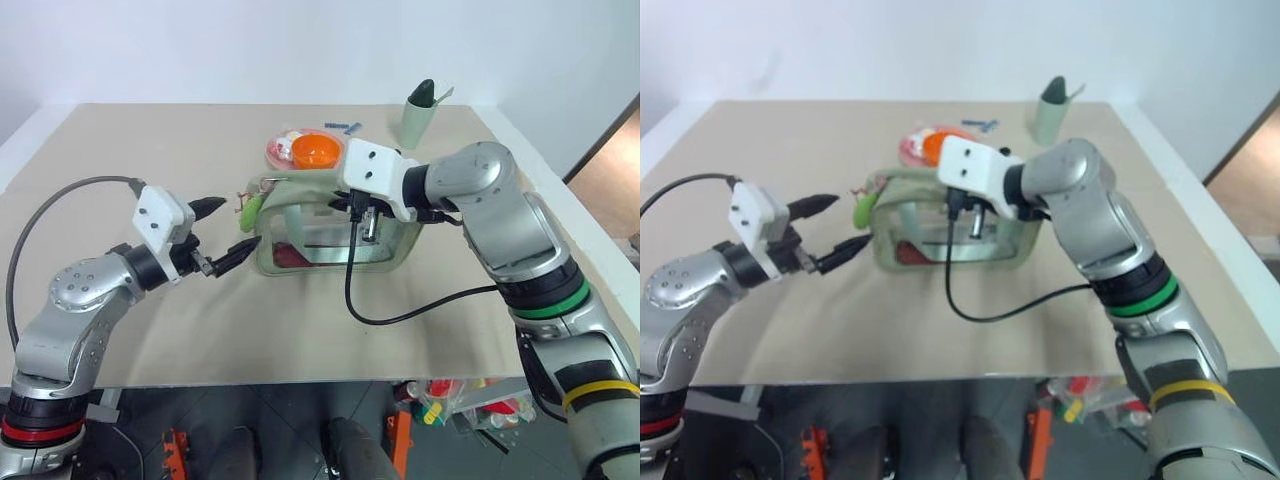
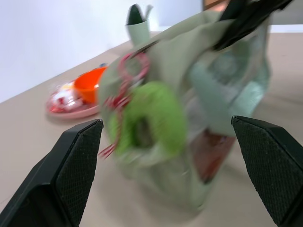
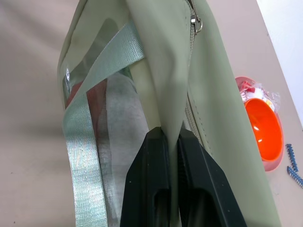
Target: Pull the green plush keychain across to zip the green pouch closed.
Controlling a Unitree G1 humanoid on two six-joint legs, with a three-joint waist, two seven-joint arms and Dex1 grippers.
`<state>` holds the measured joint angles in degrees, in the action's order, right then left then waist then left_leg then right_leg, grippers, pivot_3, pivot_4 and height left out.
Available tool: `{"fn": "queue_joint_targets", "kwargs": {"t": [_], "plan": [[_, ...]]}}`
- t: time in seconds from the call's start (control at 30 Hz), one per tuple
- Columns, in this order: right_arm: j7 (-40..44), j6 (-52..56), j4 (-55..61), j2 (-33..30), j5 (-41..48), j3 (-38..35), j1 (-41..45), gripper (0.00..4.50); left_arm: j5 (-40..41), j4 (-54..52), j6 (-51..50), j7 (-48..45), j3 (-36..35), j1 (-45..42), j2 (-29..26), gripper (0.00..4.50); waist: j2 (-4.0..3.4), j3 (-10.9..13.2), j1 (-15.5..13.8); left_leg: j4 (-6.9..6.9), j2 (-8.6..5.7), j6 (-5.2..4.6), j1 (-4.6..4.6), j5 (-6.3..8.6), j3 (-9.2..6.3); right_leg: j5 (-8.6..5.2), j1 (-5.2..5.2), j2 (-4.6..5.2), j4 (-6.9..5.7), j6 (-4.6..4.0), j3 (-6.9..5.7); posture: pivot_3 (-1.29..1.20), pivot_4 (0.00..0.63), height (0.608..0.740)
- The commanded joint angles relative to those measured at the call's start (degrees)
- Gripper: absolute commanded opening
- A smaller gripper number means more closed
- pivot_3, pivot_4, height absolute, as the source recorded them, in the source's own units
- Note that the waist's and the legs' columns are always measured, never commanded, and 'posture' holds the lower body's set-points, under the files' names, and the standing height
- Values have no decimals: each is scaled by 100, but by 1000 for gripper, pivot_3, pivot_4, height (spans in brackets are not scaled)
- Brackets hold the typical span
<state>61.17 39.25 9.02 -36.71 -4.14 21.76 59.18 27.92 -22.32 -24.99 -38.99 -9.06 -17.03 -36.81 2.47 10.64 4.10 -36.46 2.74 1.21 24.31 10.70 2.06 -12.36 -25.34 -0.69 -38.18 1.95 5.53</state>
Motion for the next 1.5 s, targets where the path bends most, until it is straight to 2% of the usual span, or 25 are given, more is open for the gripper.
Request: {"fn": "queue_joint_targets", "kwargs": {"t": [0.03,0.1,0.23,0.3,0.33,0.4,0.43,0.5,0.63,0.73,0.97,1.23,1.27,1.3,1.33,1.4,1.43,1.5], "plan": [[-43,131,280,-100,151,-329,-45,43,64,9,150,73,-233,-107,58,4500,0,0,2,-1,0,0,0,0,1,0,0,0,0,-1,1,0,150,740],[-48,366,404,-43,376,-484,-90,775,134,40,119,46,-226,-168,79,4500,0,0,1,-4,0,0,0,0,0,0,1,0,0,-3,0,0,150,740],[-104,513,558,82,729,-801,-90,1870,231,-13,17,1,-60,-233,160,4500,0,0,3,-5,0,0,0,0,2,0,1,0,0,-3,2,0,150,740],[-92,777,627,131,1012,-1070,-50,2592,230,-19,-10,3,15,-281,189,4500,0,0,4,-5,0,0,0,0,2,1,1,0,0,-2,2,0,150,740],[-86,932,669,169,1254,-1318,-51,2828,231,-11,-27,-8,42,-313,208,4500,0,0,4,-3,2,0,0,0,0,7,1,-2,0,9,0,0,150,740],[-60,1170,717,163,1633,-1762,-86,3629,239,0,-49,-53,83,-360,217,4500,0,0,4,-2,2,0,0,0,0,12,0,-2,0,17,0,0,150,740],[-59,1260,707,146,1782,-1980,-112,3792,246,5,-57,-71,98,-377,214,4500,0,0,4,-1,2,0,0,0,0,12,0,-2,0,17,0,0,150,740],[68,1133,604,-94,1975,-2339,-266,4480,262,8,-82,-81,106,-419,206,4500,0,0,3,0,2,0,1,0,-2,11,-1,-2,0,17,-2,0,150,740],[491,630,161,-677,2238,-3032,-1024,4480,366,12,-153,-142,104,-509,180,4500,3,-2,-10,0,-1,0,2,0,-5,10,5,0,4,18,-5,0,150,740],[634,-241,-421,-1108,2082,-3228,-1839,4480,406,11,-203,-241,137,-561,121,4500,11,-7,-21,-1,-5,-2,1,1,-6,-1,12,2,11,8,-4,0,150,740],[306,-1154,-1006,-786,2201,-3170,-2237,4480,390,2,-267,-297,141,-647,86,4500,6,-4,80,0,-1,-3,-17,0,5,21,7,-9,3,21,15,0,150,740],[75,-1246,-1150,-296,2342,-2938,-2119,4480,357,-91,-308,-259,104,-562,33,4500,6,-4,74,-3,0,-5,-16,-2,-2,27,11,-14,3,18,16,0,150,740],[55,-1228,-1167,-263,2368,-2933,-2113,4082,355,-94,-309,-254,103,-559,31,4500,6,-4,74,-3,-1,-5,-14,-2,-1,26,11,-13,4,19,16,0,150,740],[38,-1226,-1183,-244,2375,-2922,-2106,3952,353,-95,-307,-251,104,-555,26,4500,6,-4,73,-3,-1,-4,-13,-1,0,26,10,-13,6,22,18,0,150,740],[30,-1247,-1200,-234,2358,-2889,-2104,3557,346,-99,-306,-245,107,-551,20,4500,6,-3,56,-3,-1,-4,-11,-1,0,25,10,-13,6,23,17,0,150,740],[7,-1288,-1261,-203,2356,-2844,-2095,3140,338,-112,-308,-232,115,-542,12,4500,6,-3,44,-2,-1,-4,-9,-1,-1,25,8,-12,6,24,16,0,150,740],[-6,-1299,-1284,-189,2360,-2832,-2093,2569,336,-119,-304,-226,119,-533,7,4500,6,-3,43,-2,-1,-4,-9,-1,-2,24,9,-13,6,25,16,0,150,740],[-22,-1309,-1312,-174,2382,-2826,-2076,1866,335,-122,-298,-215,123,-522,-5,4500,6,-3,43,-2,-1,-4,-9,-1,-1,24,9,-12,6,24,16,0,150,740]]}}
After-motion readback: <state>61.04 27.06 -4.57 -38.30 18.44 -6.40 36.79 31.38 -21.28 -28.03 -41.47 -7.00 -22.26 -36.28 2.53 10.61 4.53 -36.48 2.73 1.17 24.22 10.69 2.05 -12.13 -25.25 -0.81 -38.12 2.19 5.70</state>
